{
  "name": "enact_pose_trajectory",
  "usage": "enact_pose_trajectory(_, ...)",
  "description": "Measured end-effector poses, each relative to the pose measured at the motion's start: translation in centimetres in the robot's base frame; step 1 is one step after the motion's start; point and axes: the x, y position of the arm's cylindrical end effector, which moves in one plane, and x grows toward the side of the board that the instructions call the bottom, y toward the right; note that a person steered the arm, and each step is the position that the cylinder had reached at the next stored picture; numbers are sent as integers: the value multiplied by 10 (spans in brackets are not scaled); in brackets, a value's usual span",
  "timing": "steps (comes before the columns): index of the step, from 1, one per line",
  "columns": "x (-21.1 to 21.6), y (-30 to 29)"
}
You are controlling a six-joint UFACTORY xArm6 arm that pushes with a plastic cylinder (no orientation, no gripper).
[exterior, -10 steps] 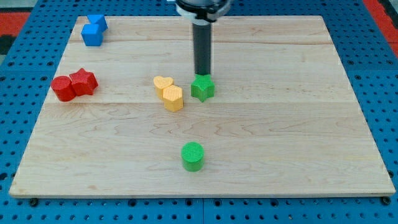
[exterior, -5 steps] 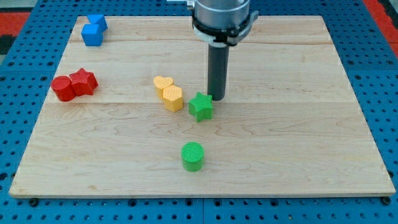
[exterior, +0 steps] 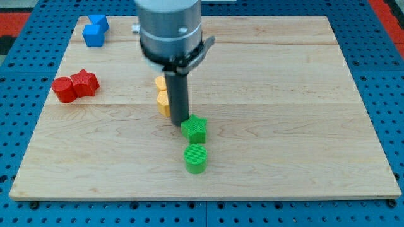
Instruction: Push the green star into the green circle
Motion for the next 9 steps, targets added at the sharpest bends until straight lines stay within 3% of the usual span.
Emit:
enact_pose_trajectory(1, 14, 0)
enact_pose_trajectory(2, -25, -3)
enact_pose_trajectory(3, -21, 52)
enact_pose_trajectory(4, 13, 40)
enact_pose_trajectory(5, 17, 4)
enact_pose_trajectory(8, -19, -258)
enact_pose_trajectory(9, -29, -259)
